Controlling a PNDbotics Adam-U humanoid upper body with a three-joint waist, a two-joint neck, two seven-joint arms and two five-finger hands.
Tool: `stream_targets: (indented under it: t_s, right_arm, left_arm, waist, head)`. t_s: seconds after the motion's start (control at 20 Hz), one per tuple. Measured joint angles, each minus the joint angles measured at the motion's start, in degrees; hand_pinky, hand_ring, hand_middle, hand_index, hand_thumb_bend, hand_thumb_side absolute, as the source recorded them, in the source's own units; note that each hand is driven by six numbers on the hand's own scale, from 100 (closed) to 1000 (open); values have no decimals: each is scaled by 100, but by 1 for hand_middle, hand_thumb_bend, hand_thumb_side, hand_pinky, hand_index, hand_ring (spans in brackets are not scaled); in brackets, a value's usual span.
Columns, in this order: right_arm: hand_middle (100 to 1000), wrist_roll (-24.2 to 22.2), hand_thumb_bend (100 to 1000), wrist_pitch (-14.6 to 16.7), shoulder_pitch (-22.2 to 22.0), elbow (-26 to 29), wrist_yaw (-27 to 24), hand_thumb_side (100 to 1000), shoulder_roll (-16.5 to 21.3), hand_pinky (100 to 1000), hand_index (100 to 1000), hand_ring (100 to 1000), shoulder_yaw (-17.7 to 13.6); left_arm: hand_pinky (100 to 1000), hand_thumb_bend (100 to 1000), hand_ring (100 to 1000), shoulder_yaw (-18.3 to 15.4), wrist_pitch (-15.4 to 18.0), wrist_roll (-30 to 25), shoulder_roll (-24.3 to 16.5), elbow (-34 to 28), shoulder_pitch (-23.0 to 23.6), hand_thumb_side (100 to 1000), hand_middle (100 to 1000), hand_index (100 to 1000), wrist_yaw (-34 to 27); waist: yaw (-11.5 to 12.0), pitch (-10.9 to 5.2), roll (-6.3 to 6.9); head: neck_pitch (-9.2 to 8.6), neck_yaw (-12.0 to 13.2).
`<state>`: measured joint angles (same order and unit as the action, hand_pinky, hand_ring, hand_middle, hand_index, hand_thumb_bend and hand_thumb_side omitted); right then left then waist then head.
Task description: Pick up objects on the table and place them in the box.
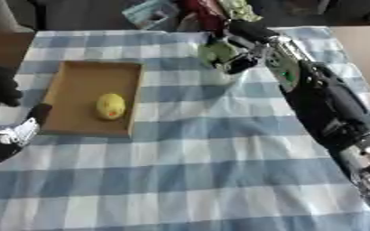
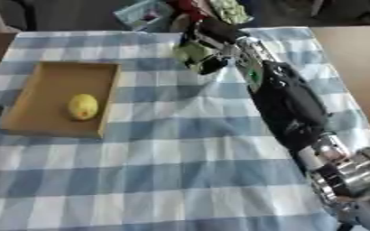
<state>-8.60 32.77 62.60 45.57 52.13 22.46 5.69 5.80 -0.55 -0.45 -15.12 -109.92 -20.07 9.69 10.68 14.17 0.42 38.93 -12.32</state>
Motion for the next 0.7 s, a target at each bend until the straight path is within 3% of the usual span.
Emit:
stream_targets:
  t_s: [0.7]
  right_arm:
    - [507,-213,100,-49,326,-54,-126,100,-1025,737,586,619,35]
  left_arm:
    - [519,531,541,106,11,-106,5,-3,-16,100,520,679,-54]
  waist:
    - [489,-55,-15]
  head:
    - [26,-208]
